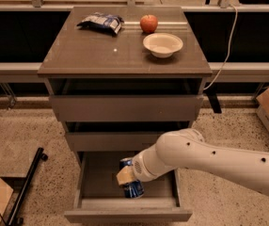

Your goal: Pick pepsi can from bottom drawer and place on counter

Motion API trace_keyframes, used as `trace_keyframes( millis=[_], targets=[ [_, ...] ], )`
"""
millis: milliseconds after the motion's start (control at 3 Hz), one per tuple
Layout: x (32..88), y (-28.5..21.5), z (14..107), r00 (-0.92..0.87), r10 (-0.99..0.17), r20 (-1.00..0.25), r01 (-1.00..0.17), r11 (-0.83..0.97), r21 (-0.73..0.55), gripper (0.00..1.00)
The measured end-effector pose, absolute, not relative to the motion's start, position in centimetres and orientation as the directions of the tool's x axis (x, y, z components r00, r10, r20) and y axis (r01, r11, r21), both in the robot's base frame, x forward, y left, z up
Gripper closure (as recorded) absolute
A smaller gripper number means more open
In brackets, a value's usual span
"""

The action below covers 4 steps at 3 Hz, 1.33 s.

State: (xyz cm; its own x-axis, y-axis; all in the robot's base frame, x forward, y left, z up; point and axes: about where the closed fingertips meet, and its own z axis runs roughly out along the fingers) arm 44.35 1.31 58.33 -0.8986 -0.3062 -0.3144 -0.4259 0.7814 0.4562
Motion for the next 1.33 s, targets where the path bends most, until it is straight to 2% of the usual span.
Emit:
trace_keyframes(
  millis=[333, 667, 1333],
  targets=[
    [43.0, 5.1, 65.7, -0.834, -0.397, -0.383, -0.528, 0.776, 0.344, 1.00],
    [43.0, 5.1, 68.4, -0.805, -0.416, -0.423, -0.553, 0.785, 0.280, 1.00],
    [43.5, 4.8, 69.1, -0.811, -0.376, -0.448, -0.525, 0.806, 0.272, 1.00]
  ],
)
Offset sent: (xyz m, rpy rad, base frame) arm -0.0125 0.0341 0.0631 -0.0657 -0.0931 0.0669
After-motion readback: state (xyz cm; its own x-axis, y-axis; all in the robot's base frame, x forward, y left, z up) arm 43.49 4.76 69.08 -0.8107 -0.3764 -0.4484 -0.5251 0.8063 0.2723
